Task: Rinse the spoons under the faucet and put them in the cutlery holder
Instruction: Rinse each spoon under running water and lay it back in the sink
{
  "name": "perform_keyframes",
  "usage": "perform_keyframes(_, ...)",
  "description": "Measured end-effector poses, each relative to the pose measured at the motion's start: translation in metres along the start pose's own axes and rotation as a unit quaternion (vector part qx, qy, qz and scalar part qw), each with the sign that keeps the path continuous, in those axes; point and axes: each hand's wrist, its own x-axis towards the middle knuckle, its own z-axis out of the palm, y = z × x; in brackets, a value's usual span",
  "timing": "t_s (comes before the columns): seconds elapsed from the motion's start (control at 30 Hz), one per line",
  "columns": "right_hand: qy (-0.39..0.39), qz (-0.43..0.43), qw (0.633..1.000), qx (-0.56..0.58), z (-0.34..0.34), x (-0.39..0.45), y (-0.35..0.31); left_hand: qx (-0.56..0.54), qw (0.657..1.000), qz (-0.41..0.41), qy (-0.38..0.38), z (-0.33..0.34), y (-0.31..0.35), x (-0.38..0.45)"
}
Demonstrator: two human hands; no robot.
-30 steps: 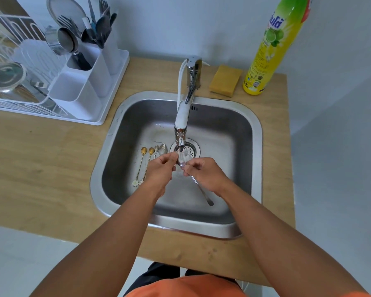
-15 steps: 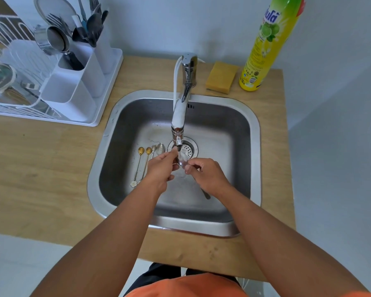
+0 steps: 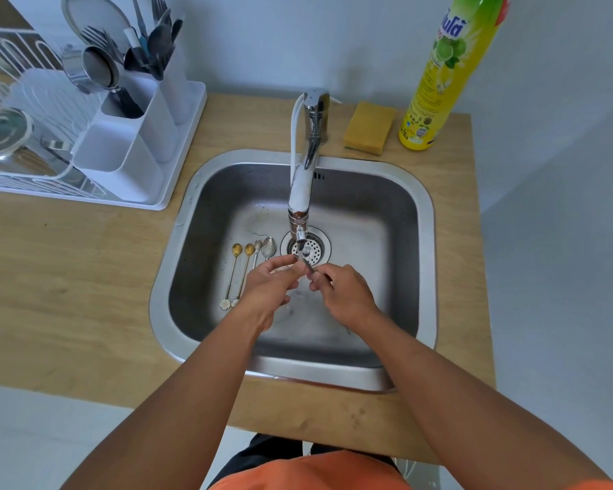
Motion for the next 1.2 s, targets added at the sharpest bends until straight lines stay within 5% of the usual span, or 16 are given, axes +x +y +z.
perform_keyframes(0.33,-0.02,-0.02,0.996,-0.09,0.004,-0.002,-0.002,0.033,0.996,0.064,0.059,0.006,0.005,-0.004)
perform_keyframes(0.63,-0.02,0.104,0.953,0.283,-0.002,0.016,-0.022,0.152,0.986,0.069,0.03,-0.001,-0.014,-0.003)
perform_keyframes(0.83,-0.016,0.164,0.932,0.323,-0.006,0.021,-0.027,0.17,0.982,0.034,-0.079,-0.002,-0.018,-0.01)
perform_keyframes(1.0,0.039,0.227,0.905,0.357,-0.012,0.021,-0.029,0.191,0.979,0.032,-0.066,-0.008,-0.006,-0.005)
perform_keyframes(1.2,0.011,0.226,0.899,0.376,0.007,0.015,-0.034,0.179,0.982,0.035,-0.045,-0.002,0.011,0.0)
